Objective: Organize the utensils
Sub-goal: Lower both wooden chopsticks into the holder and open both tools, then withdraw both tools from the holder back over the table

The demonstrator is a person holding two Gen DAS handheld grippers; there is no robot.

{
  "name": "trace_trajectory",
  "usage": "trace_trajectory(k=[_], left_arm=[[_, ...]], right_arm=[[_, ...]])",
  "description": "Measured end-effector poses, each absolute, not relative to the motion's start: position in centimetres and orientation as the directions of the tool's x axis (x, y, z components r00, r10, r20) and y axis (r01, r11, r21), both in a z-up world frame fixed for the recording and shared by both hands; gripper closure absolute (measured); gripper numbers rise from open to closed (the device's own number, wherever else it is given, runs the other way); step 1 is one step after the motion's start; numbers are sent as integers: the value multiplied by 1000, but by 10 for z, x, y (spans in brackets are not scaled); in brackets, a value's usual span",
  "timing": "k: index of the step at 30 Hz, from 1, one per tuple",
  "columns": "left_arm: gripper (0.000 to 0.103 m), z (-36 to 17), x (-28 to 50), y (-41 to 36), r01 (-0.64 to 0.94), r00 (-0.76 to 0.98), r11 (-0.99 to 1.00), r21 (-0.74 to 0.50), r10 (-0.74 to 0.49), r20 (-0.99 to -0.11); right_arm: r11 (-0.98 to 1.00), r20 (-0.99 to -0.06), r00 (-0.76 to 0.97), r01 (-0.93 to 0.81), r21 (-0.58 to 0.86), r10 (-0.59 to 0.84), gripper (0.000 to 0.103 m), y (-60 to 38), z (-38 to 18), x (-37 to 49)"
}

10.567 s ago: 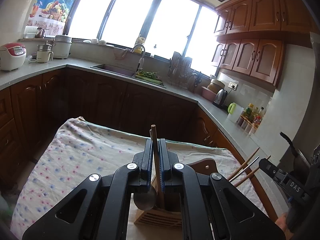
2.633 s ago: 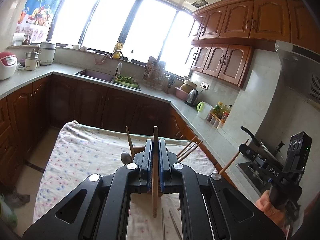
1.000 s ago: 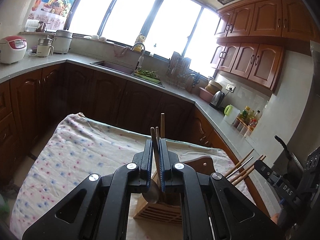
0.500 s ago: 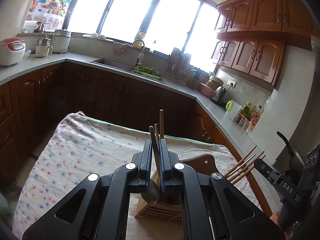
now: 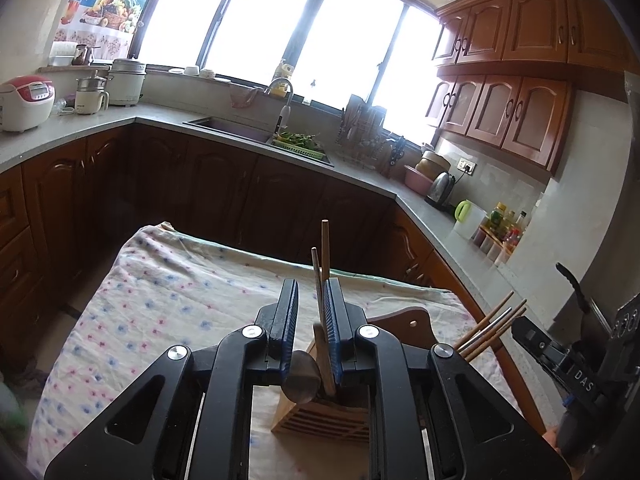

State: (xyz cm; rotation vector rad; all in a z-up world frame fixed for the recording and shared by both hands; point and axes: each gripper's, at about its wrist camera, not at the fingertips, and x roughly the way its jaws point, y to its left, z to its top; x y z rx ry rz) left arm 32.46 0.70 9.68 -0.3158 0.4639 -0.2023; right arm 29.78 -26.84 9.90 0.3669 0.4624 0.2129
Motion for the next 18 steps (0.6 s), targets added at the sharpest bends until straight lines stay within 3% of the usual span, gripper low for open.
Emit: trace_trajectory(k=[3,11,12,14,16,18], left_arm=[[84,97,323,7,122,876,932,-342,-263,-404],[47,97,315,10,97,887,937,-334,-234,-398],[44,96,313,11,90,887,939,-332,-227,-401],[24,94,310,14,75,888,941,-331,-214,-408],[16,92,304,17,57,892,943,-329,-196,-406],[13,90,299,19,44,893,946,-322,-181,-412]], right_arm=[[915,-396,875,-118,387,280,70,-268,100,296],[917,-401,875,-109,383,271,54,-269,98,293],[918,-402,874,-110,381,272,49,-269,98,293],[918,-403,873,-112,380,273,40,-269,96,292],[918,-397,875,-118,379,276,23,-270,95,289],[920,-391,878,-123,373,276,15,-269,95,284]])
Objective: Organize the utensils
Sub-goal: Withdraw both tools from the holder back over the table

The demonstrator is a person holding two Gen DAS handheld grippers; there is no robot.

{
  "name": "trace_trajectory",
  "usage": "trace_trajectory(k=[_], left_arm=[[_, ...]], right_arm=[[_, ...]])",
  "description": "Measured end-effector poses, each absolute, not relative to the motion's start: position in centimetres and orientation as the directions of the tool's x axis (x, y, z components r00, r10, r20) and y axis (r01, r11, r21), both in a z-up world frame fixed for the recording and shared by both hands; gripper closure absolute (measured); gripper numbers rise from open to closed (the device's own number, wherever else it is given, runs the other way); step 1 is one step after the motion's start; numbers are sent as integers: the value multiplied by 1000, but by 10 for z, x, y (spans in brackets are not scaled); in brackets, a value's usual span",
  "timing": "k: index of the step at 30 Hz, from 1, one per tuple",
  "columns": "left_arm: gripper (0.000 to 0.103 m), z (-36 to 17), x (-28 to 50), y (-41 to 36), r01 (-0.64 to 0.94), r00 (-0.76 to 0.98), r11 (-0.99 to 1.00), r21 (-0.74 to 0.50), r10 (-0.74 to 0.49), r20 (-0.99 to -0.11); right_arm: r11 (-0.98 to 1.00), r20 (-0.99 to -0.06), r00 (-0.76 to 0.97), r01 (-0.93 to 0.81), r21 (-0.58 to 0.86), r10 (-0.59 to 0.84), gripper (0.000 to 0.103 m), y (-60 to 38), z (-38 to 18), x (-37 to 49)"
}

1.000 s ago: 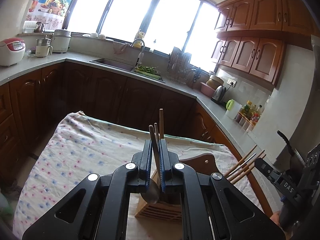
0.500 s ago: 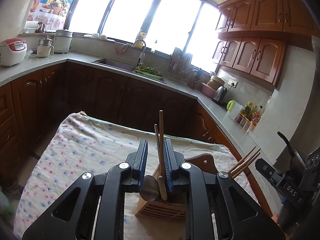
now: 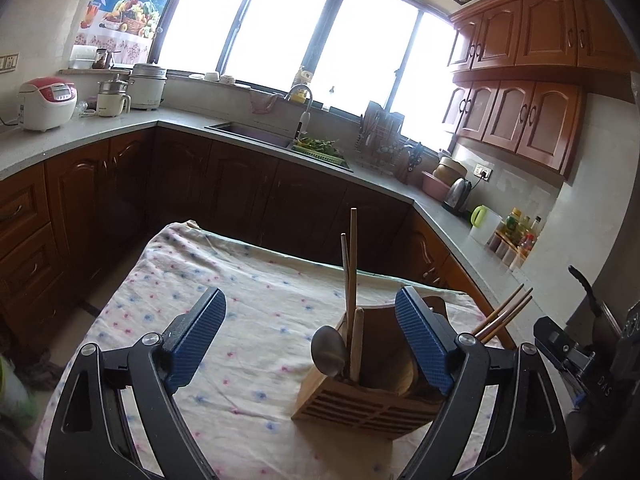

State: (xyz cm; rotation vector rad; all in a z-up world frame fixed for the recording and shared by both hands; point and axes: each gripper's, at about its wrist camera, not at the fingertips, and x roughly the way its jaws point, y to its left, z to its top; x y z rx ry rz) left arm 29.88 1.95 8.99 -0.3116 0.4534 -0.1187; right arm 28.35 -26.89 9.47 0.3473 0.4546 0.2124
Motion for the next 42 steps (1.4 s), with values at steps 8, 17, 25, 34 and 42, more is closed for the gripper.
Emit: trace_trajectory(k=[8,17,25,34,42], left_arm=[[10,84,275,26,35,883,948,-317,-178,-434],[9,89,228,30,49,892,955,-292,-174,-418],[8,93,178,32,48,903,965,-256,-152,-402],[6,91,129,27,40,909,987,-155,-100,-404],[0,115,82,21,41,950,993,-114,-74,-303]], right_arm=[[921,-399,871,-134,366,285,10,-266,93,265],[918,-385,870,-165,362,308,4,-259,104,229],[932,-367,878,-200,303,307,1,-248,109,185],[951,-367,881,-245,190,300,1,-233,109,133],[943,-251,910,-306,128,329,0,-237,158,88]])
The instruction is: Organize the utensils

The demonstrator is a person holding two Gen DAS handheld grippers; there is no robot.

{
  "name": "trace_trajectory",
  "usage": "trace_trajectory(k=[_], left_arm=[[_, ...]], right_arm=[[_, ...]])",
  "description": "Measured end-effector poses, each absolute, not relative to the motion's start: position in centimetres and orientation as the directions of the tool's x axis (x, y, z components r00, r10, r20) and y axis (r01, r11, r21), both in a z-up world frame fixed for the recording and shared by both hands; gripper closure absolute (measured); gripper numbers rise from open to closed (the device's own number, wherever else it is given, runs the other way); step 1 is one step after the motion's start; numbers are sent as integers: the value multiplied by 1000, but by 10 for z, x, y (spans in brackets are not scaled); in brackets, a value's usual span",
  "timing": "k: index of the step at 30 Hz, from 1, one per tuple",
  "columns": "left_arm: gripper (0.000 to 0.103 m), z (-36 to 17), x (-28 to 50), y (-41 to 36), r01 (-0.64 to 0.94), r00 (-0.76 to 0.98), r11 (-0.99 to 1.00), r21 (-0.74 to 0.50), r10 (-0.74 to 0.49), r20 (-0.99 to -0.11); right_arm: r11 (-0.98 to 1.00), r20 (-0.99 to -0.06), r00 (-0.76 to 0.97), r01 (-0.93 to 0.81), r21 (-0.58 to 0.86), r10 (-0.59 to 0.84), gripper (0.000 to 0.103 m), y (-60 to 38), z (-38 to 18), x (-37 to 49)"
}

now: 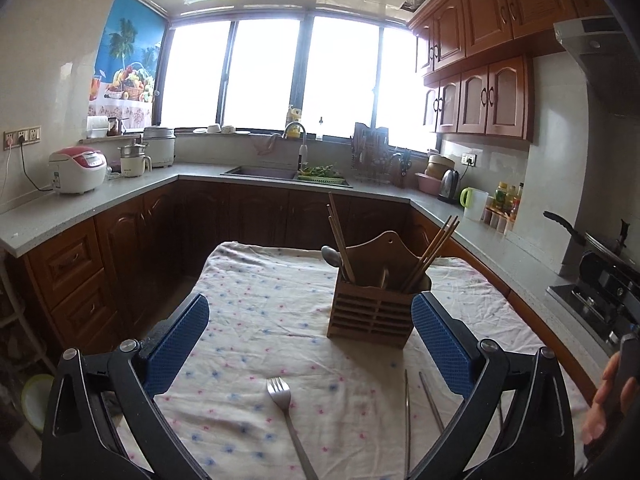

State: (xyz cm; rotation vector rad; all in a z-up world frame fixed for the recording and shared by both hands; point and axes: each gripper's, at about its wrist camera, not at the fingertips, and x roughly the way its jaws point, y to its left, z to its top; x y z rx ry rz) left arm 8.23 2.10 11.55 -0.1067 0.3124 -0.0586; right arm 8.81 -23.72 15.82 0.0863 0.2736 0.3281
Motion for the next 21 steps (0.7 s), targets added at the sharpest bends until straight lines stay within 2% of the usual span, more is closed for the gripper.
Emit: trace_trajectory(k=[2,6,10,14,21], left_arm=[[0,109,70,19,9,957,995,-101,-38,-287],[0,80,51,15,-42,957,997,-64,21,-289],[0,51,49,13,13,923,995,-100,-50,-380],[0,28,39,5,17,921,996,-84,-49,-386],[0,10,24,-6,20,919,999,-38,-33,-393]], right_arm=[[950,-229,923,-289,117,309,0,-239,160,75],[954,-258,919,-273,125,297,0,-237,128,60],[956,-324,901,-257,138,289,0,-229,84,54],[972,-345,908,-212,105,236,0,-222,54,43],[983,-353,918,-168,72,183,0,-228,35,30]])
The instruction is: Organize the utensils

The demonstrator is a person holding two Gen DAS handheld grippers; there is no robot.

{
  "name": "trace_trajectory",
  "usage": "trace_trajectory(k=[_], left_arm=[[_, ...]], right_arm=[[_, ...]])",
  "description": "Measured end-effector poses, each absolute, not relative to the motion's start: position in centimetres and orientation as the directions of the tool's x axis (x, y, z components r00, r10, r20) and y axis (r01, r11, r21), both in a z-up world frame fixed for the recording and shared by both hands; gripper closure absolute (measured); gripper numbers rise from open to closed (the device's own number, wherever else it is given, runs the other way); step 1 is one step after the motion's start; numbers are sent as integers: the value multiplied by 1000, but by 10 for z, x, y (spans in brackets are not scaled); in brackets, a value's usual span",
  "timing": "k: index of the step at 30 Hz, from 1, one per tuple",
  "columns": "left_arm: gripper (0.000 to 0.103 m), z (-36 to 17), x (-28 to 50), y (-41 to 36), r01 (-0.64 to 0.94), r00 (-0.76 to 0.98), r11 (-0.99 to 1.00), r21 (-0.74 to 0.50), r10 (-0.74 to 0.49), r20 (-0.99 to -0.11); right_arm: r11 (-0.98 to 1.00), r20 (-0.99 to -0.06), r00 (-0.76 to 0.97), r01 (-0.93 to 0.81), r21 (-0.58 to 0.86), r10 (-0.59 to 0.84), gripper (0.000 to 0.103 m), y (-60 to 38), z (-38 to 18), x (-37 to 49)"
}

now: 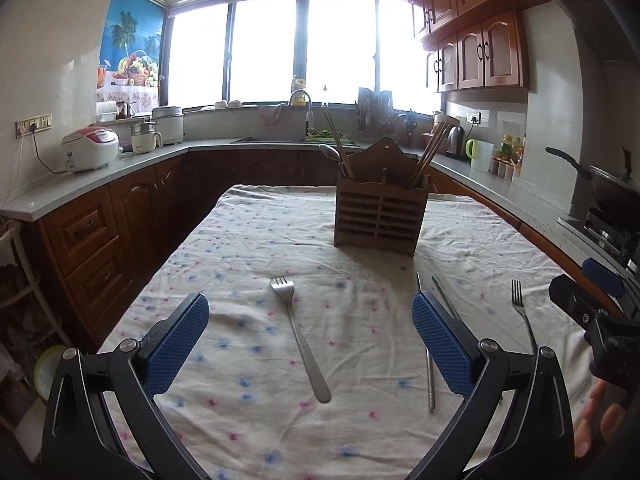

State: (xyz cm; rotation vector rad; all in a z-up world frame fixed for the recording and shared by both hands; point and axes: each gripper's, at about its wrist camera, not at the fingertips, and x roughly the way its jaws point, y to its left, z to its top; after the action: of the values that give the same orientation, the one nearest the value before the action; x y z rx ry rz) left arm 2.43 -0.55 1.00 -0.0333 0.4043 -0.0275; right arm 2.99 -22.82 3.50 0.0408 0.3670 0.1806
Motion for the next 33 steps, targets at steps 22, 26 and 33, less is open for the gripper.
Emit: trace_trajectory(k=[22,26,33], left_arm=[[0,-1,10,-13,-19,933,1000,21,25,-359],[0,-2,10,-13,-19,931,1000,20,25,-363],[0,-2,9,-13,-27,933,999,30,36,-357]], right_arm=[[985,-307,936,-152,83,170,0,-250,24,5],[985,-291,941,-155,81,172,0,-250,24,2],[984,-290,941,-159,82,176,0,-248,22,2]])
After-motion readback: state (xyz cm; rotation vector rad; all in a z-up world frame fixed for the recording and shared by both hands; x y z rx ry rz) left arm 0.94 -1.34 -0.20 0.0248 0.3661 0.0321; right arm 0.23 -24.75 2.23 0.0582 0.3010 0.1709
